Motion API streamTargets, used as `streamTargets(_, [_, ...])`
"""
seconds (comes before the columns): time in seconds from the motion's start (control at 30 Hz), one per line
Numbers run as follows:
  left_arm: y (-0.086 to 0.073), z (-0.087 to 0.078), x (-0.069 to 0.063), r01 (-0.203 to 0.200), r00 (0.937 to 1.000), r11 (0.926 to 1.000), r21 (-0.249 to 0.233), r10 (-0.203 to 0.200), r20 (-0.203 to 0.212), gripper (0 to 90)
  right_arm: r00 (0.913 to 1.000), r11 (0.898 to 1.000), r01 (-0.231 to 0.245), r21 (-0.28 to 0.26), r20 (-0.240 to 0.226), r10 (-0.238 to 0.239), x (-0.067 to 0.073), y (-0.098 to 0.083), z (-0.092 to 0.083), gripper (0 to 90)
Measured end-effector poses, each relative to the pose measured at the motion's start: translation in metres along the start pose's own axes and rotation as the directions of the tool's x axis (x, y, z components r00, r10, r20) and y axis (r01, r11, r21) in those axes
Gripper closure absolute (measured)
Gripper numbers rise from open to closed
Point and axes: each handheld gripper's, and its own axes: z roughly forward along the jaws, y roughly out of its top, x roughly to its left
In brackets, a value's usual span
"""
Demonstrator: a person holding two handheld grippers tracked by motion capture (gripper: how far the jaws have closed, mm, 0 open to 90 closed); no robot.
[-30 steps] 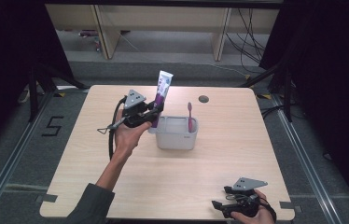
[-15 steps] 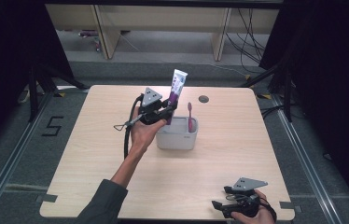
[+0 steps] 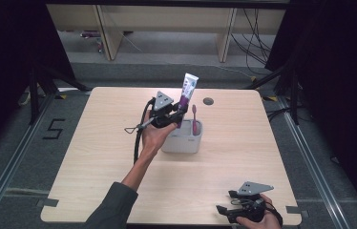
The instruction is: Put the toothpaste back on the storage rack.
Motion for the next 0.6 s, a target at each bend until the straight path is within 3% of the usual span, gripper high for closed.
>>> streamTargets(0.1, [-0.004, 0.003, 0.001, 0.008, 1.0000, 1.0000, -0.005, -0.008, -0.003, 71.0, 0.9997, 1.000, 0.024, -0.004, 0.003, -0.024, -0.001, 0.000, 0.000, 24.7])
streamTargets(0.27, [-0.012, 0.008, 0.002, 0.007, 1.0000, 0.9999, 0.008, -0.007, -0.006, 70.9, 1.0000, 1.000, 0.005, 0.001, -0.005, -0.005, 0.000, 0.000, 0.000, 24.7])
streamTargets(0.3, [-0.013, 0.009, 0.002, 0.002, 1.0000, 0.9998, 0.017, -0.002, -0.007, 70.8, 0.9996, 1.000, 0.026, -0.005, 0.005, -0.026, -0.001, 0.000, 0.000, 24.7])
streamTargets(0.43, [-0.018, 0.012, 0.003, 0.011, 0.9999, 0.9997, 0.019, -0.011, -0.010, 70.6, 0.9999, 1.000, 0.010, 0.001, -0.005, -0.010, 0.000, 0.000, 0.000, 24.7])
streamTargets(0.53, [-0.023, 0.014, 0.002, -0.006, 0.9999, 0.9993, 0.037, 0.006, -0.014, 70.4, 0.9996, 1.000, 0.027, -0.003, -0.005, -0.027, -0.001, 0.000, 0.001, 24.7])
streamTargets(0.6, [-0.025, 0.016, 0.003, 0.004, 0.9999, 0.9993, 0.038, -0.003, -0.013, 70.3, 1.0000, 1.000, 0.003, 0.004, -0.001, -0.003, 0.000, 0.000, 0.000, 24.7])
